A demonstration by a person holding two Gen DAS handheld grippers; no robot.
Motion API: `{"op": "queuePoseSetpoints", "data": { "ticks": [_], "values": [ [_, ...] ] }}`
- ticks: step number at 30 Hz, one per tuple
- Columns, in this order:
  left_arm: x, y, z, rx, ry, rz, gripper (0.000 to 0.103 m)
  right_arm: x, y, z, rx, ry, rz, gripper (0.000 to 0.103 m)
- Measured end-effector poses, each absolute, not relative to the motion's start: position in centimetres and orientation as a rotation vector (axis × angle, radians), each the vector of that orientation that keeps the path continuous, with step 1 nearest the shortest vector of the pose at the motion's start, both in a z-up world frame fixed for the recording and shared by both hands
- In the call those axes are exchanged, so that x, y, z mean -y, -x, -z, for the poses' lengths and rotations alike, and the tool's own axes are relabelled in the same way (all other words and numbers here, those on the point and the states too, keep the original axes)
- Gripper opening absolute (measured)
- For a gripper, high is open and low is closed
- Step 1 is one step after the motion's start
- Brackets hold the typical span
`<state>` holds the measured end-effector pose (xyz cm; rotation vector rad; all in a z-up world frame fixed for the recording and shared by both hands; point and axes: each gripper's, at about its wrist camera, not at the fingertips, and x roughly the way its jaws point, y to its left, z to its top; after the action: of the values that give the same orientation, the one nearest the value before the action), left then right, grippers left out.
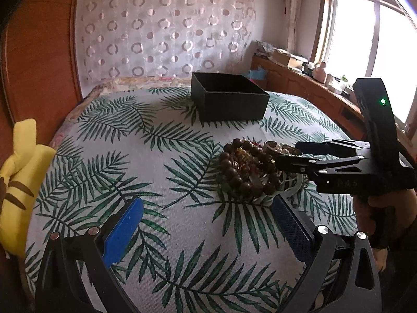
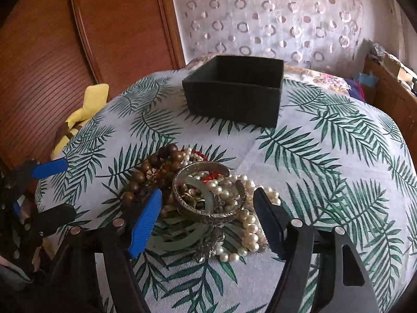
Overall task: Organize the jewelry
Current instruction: 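Lower the right tool onto the plate and grasp the silver bangle, then grasp the brown bead bracelet with the left tool while the right tool lifts the silver bangle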
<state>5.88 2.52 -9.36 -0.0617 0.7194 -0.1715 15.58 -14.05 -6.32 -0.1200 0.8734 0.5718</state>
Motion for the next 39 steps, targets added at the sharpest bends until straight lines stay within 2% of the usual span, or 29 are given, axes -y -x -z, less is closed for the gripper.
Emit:
{"op": "queuePoseSetpoints", "data": {
  "ticks": [3,5,10,15,18,20,24,25,36,38,39],
  "values": [
    [-2.5,-5.9,9.5,-0.723,0.067,0.179,0.095,13.8,-15.9,6.5,-0.879,0.124,-0.578,0.073],
    [-2.5,-5.9,9.6,-0.725,0.068,0.187,0.095,13.7,-16.0,6.6,-0.884,0.128,-0.575,0.063],
    [-2.0,-5.9,9.8,-0.730,0.063,0.202,0.092,14.3,-15.6,6.2,-0.865,0.127,-0.588,0.062],
    [-1.0,-6.2,10.0,-0.749,0.059,0.242,0.081,15.9,-14.5,4.5,-0.807,0.093,-0.599,0.062],
    [-0.2,-6.5,9.8,-0.752,0.046,0.271,0.071,17.2,-13.9,3.9,-0.796,0.080,-0.595,0.062],
    [0.2,-6.8,9.7,-0.754,0.036,0.290,0.060,17.9,-13.4,3.8,-0.793,0.080,-0.592,0.062],
    [1.9,-7.5,9.9,-0.757,-0.028,0.313,0.049,19.0,-12.7,4.1,-0.793,0.080,-0.579,0.062],
    [2.2,-7.7,10.0,-0.760,-0.041,0.325,0.044,19.3,-12.5,4.1,-0.793,0.077,-0.577,0.062],
    [3.7,-9.4,10.8,-0.792,-0.128,0.351,0.042,20.1,-12.0,4.1,-0.783,0.066,-0.564,0.062],
    [3.6,-9.4,10.7,-0.789,-0.138,0.352,0.032,20.1,-11.9,4.1,-0.783,0.067,-0.565,0.062],
    [3.6,-9.4,10.7,-0.785,-0.147,0.356,0.032,20.0,-11.9,4.2,-0.784,0.068,-0.565,0.062]
  ]
}}
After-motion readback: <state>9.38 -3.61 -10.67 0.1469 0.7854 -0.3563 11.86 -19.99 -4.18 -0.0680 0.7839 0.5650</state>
